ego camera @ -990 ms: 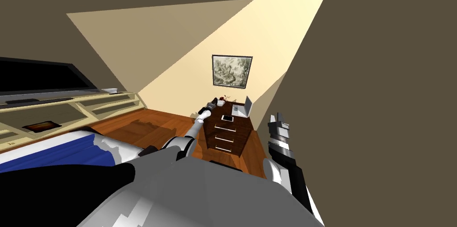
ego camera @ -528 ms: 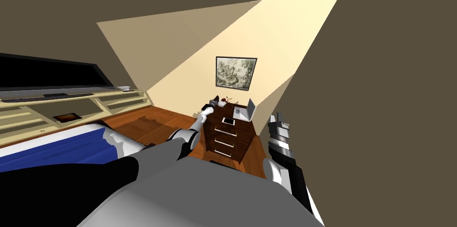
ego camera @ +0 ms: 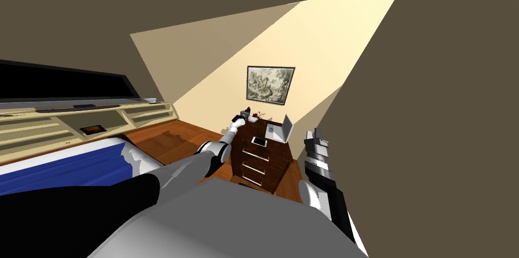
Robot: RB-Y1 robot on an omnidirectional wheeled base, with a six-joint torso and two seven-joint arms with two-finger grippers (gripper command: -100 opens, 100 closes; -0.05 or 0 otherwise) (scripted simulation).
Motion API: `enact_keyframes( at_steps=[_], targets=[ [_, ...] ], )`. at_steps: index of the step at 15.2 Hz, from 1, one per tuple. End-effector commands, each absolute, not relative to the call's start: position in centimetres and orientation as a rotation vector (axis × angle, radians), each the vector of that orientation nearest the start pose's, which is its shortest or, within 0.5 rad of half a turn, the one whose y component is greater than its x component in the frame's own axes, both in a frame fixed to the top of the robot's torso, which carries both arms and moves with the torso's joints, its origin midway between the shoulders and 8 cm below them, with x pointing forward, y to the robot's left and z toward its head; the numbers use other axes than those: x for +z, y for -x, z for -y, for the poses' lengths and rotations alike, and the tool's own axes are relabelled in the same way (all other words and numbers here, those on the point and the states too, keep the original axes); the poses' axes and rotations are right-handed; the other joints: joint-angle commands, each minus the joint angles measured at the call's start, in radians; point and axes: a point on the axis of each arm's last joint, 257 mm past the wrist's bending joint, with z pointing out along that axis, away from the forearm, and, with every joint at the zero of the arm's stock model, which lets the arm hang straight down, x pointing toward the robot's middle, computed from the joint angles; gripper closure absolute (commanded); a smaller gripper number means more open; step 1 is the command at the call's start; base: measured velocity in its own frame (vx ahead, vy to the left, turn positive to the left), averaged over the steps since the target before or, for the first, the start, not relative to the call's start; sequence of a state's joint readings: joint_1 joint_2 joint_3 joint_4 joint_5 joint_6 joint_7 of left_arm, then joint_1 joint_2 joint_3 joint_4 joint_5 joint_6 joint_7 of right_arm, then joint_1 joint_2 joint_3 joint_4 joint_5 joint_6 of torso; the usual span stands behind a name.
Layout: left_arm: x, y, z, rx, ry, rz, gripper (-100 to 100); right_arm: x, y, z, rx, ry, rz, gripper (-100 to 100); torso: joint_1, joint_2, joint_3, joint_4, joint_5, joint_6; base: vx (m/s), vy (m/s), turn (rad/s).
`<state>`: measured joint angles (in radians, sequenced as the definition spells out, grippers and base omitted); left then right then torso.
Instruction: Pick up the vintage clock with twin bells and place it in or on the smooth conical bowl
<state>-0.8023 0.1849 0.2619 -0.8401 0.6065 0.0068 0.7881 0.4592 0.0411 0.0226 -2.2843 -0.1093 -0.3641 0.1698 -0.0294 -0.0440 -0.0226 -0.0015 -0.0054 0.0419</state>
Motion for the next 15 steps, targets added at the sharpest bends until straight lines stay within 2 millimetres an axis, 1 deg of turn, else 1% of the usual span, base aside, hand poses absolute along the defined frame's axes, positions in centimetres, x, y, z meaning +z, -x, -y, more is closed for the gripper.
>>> enact_keyframes(
  at_steps=[1, 5, 6, 9, 13, 14, 15],
  targets=[
    [-9.1, -73.1, -27.6, -2.124, 2.019, -0.166, -100, 1.3, -36.7, 28.4, 1.239, -0.765, -0.635, 0, 0.0, 0.0, 0.0, 0.0, 0.0, 0.0, 0.012, -0.01, 0.008],
    [-9.1, -73.1, -27.6, -2.124, 2.019, -0.166, -100, 1.3, -36.7, 28.4, 1.239, -0.765, -0.635, 0, 0.002, 0.001, 0.001, 0.0, 0.001, 0.0, 0.001, -0.001, 0.0],
    [-6.5, -73.7, -28.1, -2.153, 2.007, -0.162, -100, 1.3, -36.7, 28.4, 1.239, -0.765, -0.635, 0, 0.002, 0.002, 0.001, 0.0, 0.001, 0.0, -0.043, -0.008, 0.118],
    [-3.7, -74.2, -28.7, -2.183, 1.995, -0.158, -100, 1.3, -36.7, 28.4, 1.239, -0.765, -0.635, 0, 0.001, 0.009, 0.005, 0.002, 0.0, -0.001, -0.11, -0.024, 0.177],
    [-0.1, -74.7, -29.3, -2.223, 1.978, -0.153, -100, 1.3, -36.7, 28.4, 1.239, -0.765, -0.635, 0, 0.0, 0.011, 0.006, 0.003, 0.0, 0.0, -0.107, -0.026, 0.112],
    [-1.1, -74.4, -29.1, -2.211, 1.979, -0.154, -100, 1.3, -36.7, 28.4, 1.239, -0.765, -0.635, 0, 0.001, 0.01, 0.006, 0.003, 0.0, 0.0, -0.054, -0.012, 0.041],
    [-0.9, -74.4, -29.1, -2.213, 1.981, -0.154, -100, 1.3, -36.7, 28.4, 1.239, -0.765, -0.635, 0, 0.001, 0.009, 0.005, 0.002, 0.0, 0.0, -0.021, -0.005, 0.003]
  ],
)
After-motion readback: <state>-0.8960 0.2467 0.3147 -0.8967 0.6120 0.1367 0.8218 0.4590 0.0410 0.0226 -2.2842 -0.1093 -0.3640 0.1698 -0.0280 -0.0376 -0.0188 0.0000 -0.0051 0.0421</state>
